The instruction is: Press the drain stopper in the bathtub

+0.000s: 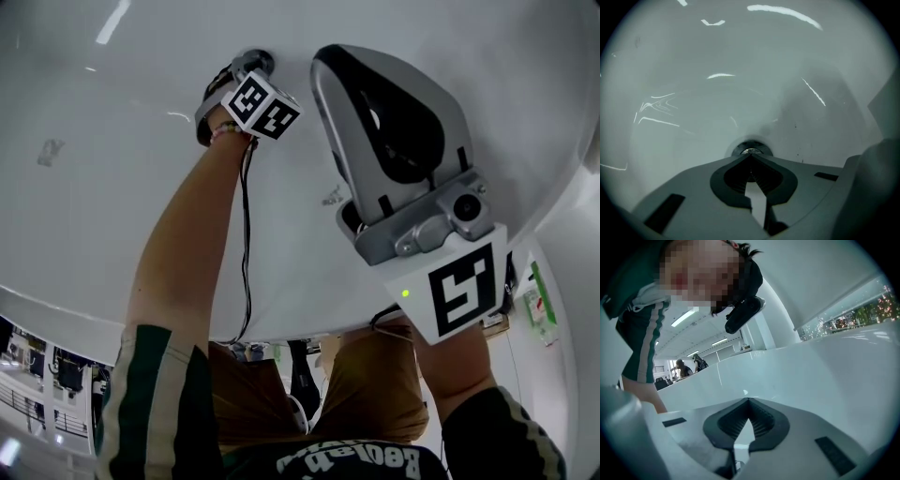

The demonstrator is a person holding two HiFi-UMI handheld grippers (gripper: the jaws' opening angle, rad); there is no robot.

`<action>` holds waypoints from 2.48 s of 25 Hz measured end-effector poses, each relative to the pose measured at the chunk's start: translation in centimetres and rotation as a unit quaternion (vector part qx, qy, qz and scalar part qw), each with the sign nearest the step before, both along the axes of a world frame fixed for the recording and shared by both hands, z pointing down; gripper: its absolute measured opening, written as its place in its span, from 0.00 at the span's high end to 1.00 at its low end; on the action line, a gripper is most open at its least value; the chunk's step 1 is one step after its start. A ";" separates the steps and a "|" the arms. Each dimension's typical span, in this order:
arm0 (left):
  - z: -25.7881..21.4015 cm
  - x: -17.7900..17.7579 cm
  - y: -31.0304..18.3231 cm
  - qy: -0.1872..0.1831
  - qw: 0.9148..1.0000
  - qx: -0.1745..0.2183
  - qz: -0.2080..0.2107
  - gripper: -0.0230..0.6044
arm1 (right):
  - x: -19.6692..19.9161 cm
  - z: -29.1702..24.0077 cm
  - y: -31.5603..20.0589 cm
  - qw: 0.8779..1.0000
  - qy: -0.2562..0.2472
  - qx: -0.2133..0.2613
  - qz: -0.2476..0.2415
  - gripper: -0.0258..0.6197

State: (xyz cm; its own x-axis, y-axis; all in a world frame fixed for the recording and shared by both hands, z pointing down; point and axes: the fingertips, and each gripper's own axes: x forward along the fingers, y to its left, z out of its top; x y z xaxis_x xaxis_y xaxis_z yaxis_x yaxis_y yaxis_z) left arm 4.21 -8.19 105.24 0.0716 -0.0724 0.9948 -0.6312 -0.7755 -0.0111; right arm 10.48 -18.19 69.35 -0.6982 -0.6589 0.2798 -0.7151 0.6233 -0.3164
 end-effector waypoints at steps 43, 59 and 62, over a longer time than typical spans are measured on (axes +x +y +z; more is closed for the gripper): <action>-2.9 -0.7 0.0 0.041 0.999 0.024 -0.012 0.96 | -1.0 1.1 1.2 0.999 0.016 -0.024 -0.037 0.94; -10.5 -0.2 -1.2 0.051 0.998 0.038 -0.025 0.96 | 0.0 -4.9 1.3 0.999 0.020 -0.028 -0.042 0.94; -13.0 0.1 -1.6 0.056 0.997 0.053 -0.001 0.96 | 0.2 -6.7 0.9 0.999 0.020 -0.023 -0.037 0.94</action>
